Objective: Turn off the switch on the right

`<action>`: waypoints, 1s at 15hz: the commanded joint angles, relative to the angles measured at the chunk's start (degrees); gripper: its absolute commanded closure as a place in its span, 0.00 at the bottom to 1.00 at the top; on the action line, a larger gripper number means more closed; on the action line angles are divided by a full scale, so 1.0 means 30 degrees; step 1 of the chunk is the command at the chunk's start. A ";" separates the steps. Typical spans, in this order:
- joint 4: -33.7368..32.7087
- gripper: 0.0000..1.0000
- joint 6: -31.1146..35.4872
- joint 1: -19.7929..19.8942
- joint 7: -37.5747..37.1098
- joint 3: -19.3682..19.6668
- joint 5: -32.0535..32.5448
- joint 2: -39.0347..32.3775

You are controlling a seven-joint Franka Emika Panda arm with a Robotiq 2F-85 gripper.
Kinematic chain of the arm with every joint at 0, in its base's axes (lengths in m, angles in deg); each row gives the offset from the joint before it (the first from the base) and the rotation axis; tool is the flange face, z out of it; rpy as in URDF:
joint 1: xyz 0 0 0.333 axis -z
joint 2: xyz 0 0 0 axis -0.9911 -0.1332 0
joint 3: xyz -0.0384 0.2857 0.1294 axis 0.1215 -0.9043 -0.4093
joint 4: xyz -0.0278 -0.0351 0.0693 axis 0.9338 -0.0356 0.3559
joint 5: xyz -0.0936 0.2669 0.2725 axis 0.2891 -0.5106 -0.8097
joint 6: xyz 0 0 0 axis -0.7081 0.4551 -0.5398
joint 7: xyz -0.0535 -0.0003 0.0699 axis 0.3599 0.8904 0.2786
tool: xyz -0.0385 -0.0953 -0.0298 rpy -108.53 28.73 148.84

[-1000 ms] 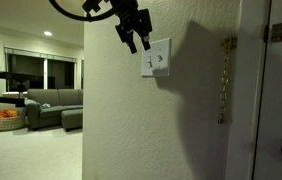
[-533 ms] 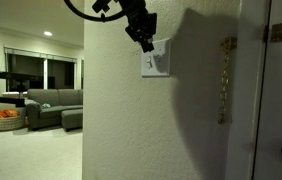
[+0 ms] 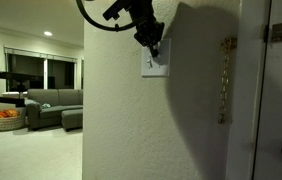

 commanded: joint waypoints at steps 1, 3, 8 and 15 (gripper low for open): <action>-0.0284 0.94 0.0379 0.0188 0.0043 0.0092 0.0016 0.0179; -0.0224 0.95 0.0357 0.0209 0.0020 0.0111 0.0081 0.0259; 0.0804 0.96 0.0282 0.0213 0.0115 0.0119 0.0029 0.1089; 0.1431 0.95 0.0531 0.0288 0.0287 0.0172 -0.0030 0.1125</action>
